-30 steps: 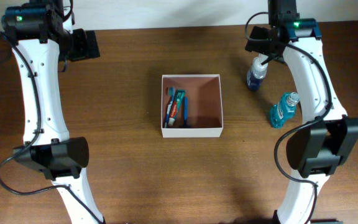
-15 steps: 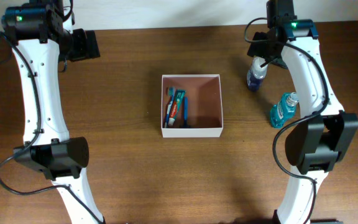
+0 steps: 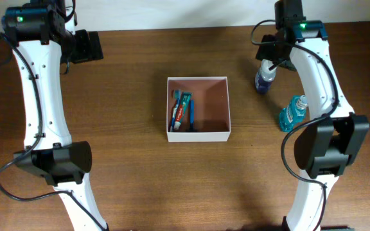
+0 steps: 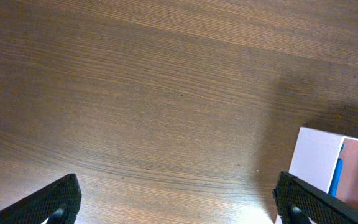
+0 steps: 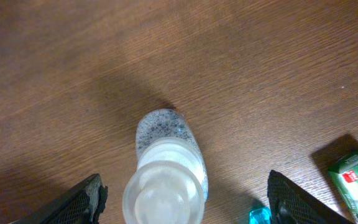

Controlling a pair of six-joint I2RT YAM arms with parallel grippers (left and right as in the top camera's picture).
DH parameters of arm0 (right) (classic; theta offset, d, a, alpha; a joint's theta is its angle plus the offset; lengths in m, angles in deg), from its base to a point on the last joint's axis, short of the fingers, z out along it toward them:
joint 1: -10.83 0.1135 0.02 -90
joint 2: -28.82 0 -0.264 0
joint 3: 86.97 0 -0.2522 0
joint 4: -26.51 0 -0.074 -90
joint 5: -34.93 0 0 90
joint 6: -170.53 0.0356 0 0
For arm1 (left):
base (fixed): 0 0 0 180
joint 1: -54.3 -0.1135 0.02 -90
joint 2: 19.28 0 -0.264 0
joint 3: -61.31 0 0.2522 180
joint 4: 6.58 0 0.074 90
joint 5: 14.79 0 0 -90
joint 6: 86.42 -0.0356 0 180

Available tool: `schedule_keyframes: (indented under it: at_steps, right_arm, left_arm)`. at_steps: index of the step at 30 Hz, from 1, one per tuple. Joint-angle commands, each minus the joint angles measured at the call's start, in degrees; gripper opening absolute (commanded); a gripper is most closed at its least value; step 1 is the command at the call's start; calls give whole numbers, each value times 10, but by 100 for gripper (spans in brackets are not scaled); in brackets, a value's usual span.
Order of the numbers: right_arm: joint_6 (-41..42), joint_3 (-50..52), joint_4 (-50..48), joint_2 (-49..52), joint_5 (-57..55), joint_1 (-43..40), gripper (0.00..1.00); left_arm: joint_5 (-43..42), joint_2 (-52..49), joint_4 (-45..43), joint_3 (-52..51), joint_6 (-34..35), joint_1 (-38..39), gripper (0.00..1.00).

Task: Pack container
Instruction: 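Lower the right gripper and close it around the soap bottle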

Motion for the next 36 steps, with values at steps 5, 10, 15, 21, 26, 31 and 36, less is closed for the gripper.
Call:
schedule_keyframes:
  at_steps: [5,10,15,21,26,31,36]
  right_arm:
    - [-6,9,-6,21,4,-3,63]
    - [-7,9,-9,21,4,-3,55]
    - [-16,-1,-12,18,5,-3,51]
    - [-20,-7,-8,16,4,-3,38]
    - [-20,-7,-8,15,4,-3,35]
    - [-22,-7,-9,4,4,-3,30]
    - [-22,-17,-8,-5,4,-3,24]
  left_arm:
    - [4,-5,-1,3,-7,-2,100]
    - [4,-5,-1,3,-7,-2,100]
    - [4,-5,-1,3,-7,-2,100]
    - [4,-5,-1,3,-7,-2,100]
    - [4,-5,-1,3,-7,-2,100]
    - [4,-5,-1,3,-7,-2,100]
    - [4,-5,-1,3,-7,-2,100]
